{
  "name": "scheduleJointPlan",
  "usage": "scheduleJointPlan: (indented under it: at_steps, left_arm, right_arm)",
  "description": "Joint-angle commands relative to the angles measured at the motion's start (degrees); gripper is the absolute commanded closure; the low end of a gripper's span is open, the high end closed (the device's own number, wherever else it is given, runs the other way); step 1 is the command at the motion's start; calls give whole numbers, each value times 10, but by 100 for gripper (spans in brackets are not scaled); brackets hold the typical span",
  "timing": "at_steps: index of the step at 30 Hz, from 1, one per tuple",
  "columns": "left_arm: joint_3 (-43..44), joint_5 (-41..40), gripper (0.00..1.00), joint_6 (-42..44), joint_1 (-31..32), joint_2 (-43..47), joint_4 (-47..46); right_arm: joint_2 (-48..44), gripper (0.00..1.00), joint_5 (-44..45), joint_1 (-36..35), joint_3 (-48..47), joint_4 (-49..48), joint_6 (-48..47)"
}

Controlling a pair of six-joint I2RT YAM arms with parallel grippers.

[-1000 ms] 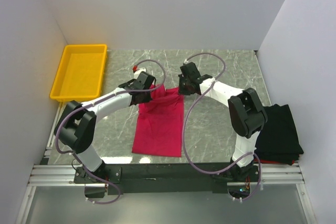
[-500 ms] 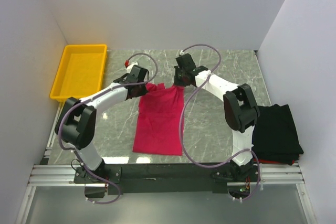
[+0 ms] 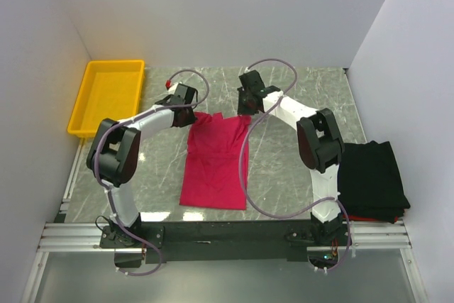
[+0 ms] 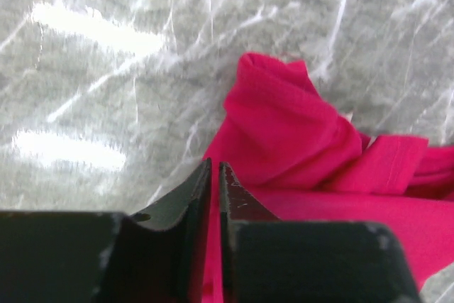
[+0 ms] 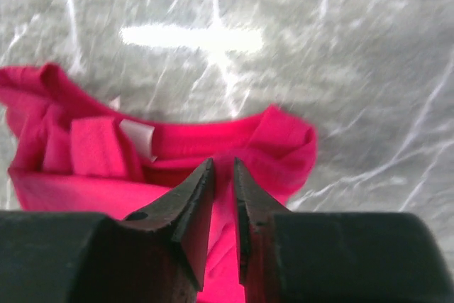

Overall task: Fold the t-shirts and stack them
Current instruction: Fold the tshirt

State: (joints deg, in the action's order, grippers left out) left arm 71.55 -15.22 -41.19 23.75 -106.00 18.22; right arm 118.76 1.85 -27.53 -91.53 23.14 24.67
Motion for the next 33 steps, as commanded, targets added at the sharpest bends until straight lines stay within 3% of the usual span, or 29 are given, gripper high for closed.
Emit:
scheduleJointPlan:
  at_steps: [1,6,9,13,17,22,26,33]
  left_arm:
    - [32,8,83,9,-8,-12,-17]
    - [41,12,68,13,-17,1,-10]
    - [37,11,56,15,-20,43,-15]
    - [27,52,52,11,0,84,-21]
    - [14,56,56,6,51,99,-18]
    - [-14,88,66,-9,88,78,-49]
    - [-1,100,70,-9,95,39,-67]
    - [63,54,71,-4,89,-52,-35]
  right_arm:
    - [14,73,-4,18,-51,-6,-17]
    - [4,62,-5,29,-73,11,-20]
    - [-40,55,-5,34,-29,-7,-12]
    - [-89,57,-34,57,60,-31,27]
    - [-107,66,-54,62,113,-70,42]
    - [-81,67,-83,63,117,-87,56]
    - [-55,67,-95,63,103,-94,62]
    - [1,68,-104,63,61,-81,61]
